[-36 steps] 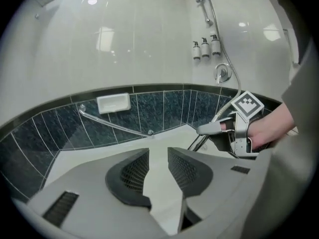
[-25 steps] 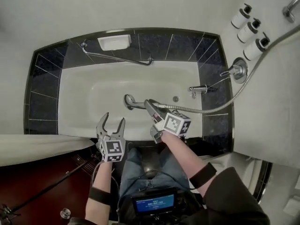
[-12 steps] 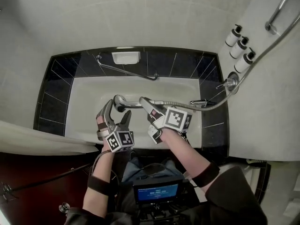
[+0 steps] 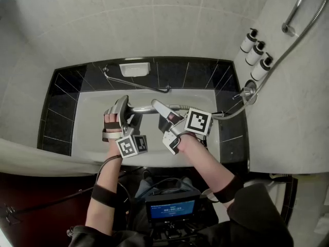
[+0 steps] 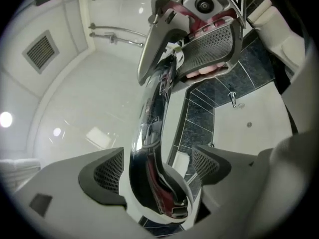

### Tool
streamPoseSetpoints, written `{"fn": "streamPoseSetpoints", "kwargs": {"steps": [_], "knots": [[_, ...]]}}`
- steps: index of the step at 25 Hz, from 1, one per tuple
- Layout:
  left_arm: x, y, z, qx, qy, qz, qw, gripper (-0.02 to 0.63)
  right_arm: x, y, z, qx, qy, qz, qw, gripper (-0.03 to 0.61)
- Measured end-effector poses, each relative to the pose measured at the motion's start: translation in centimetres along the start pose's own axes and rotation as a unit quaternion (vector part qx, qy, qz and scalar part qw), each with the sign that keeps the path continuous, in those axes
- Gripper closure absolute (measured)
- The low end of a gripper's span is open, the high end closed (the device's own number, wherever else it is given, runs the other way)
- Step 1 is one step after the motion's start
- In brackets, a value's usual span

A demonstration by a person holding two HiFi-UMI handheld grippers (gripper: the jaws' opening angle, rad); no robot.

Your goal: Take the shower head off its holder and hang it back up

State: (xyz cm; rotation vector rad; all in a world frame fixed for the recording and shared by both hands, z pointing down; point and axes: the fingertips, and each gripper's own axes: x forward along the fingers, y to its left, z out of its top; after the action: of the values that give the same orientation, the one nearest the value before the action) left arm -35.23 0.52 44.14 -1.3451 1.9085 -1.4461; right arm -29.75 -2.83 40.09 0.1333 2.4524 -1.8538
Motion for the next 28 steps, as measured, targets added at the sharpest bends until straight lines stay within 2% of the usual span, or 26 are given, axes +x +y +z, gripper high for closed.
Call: {"fn": "streamPoseSetpoints", "kwargs": {"steps": [2,5,6,28], "knots": [[0.5,1.2,0.7,0.022,-0.005,0.012,0.9997,0.215,0.2,0.8,0.7,0.009,-0.001,0.011,1.000,0.429],[0.8,2.6,1.5,0.047,-0.011,0.033,0.9983,0.337,0.3,1.6,1.2,0.024,-0.005,0.026,0.999,0.426],[0.9,2.9,1.7,0.052,-0.011,0.037,0.9979,0.346,0.3,1.7,1.4,0.030,-0.008,0.028,0.999,0.426],[2.4,3.0,4.1,0.037,-0.023,0.008,0.9990,0.387,-0.9,0.0,3.2,0.068,-0.026,0.030,0.997,0.413]]}}
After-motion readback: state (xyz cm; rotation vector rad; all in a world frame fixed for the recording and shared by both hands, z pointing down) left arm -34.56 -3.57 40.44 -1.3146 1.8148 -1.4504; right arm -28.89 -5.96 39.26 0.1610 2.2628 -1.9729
